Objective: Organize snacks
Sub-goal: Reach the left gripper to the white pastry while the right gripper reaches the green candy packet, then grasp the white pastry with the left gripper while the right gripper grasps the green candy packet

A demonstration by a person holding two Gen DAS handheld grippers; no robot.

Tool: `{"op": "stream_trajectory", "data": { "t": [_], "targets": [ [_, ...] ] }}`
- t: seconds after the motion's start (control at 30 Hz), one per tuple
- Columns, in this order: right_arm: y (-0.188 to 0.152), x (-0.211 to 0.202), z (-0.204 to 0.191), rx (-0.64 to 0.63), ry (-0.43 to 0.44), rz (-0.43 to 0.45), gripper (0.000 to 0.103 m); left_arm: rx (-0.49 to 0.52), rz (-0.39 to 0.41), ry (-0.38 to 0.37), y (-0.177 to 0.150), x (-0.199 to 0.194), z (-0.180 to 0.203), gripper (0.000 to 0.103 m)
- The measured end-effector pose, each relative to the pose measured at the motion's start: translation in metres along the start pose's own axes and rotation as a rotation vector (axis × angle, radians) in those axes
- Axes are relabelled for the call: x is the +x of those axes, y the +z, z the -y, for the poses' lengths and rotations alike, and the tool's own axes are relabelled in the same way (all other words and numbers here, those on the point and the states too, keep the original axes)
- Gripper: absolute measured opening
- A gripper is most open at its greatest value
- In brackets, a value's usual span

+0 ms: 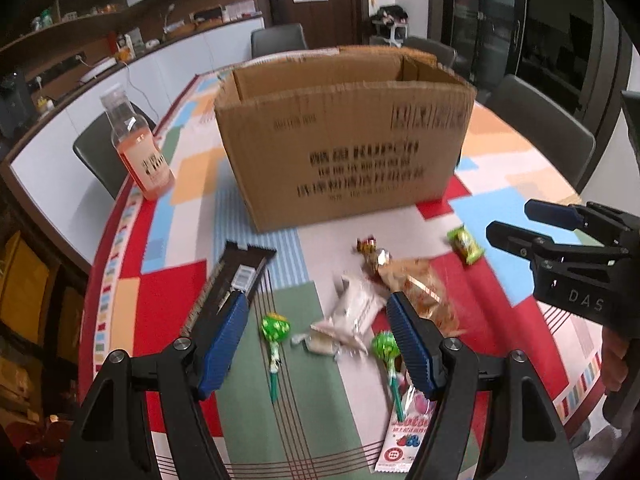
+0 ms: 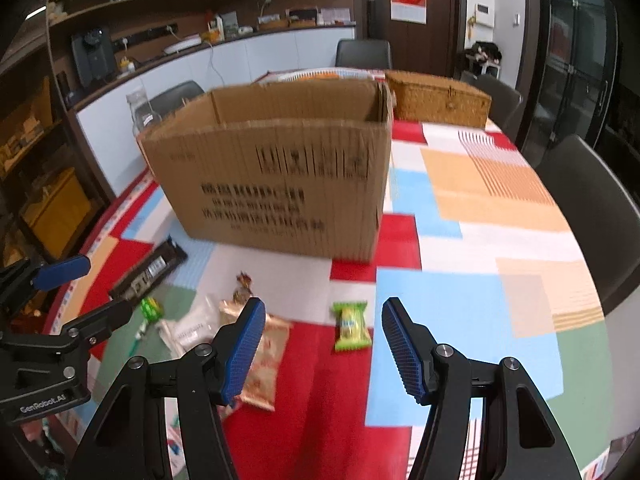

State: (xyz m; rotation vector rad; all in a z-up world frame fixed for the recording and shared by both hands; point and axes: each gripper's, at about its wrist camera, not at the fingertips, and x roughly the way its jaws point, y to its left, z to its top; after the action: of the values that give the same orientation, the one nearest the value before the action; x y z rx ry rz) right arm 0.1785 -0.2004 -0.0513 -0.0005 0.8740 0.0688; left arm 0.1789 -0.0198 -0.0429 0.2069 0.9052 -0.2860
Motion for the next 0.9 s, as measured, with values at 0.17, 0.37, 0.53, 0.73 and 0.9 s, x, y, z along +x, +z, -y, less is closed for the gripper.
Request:
{"op": "stream_trajectory", "data": {
  "t": [0.17, 0.37, 0.53, 0.73, 0.9],
  "targets": [
    [-0.009, 0.013, 0.004, 0.014, -0.014, -0.047, 0.062, 0.001, -0.054, -0.015, -0.007, 0.017, 0.002, 0.071],
    [-0.014, 0.033, 0.01, 0.021, -0.037, -0.092, 0.062, 0.001, -0.11, -0.036, -0.008, 0.042, 0.003, 0.071],
    [-0.013, 0.048, 0.017, 0.032, -0.042, -0.117, 0.062, -0.004, -0.141, -0.055, -0.004, 0.061, 0.005, 0.071],
    [-0.011, 0.063, 0.023, 0.043, -0.034, -0.142, 0.061, 0.002, -0.177, -0.069, -0.002, 0.077, 0.009, 0.071],
    [-0.009, 0.076, 0.026, 0.037, -0.046, -0.15, 0.061, -0.002, -0.198, -0.077, -0.001, 0.088, 0.008, 0.069]
  ]
}}
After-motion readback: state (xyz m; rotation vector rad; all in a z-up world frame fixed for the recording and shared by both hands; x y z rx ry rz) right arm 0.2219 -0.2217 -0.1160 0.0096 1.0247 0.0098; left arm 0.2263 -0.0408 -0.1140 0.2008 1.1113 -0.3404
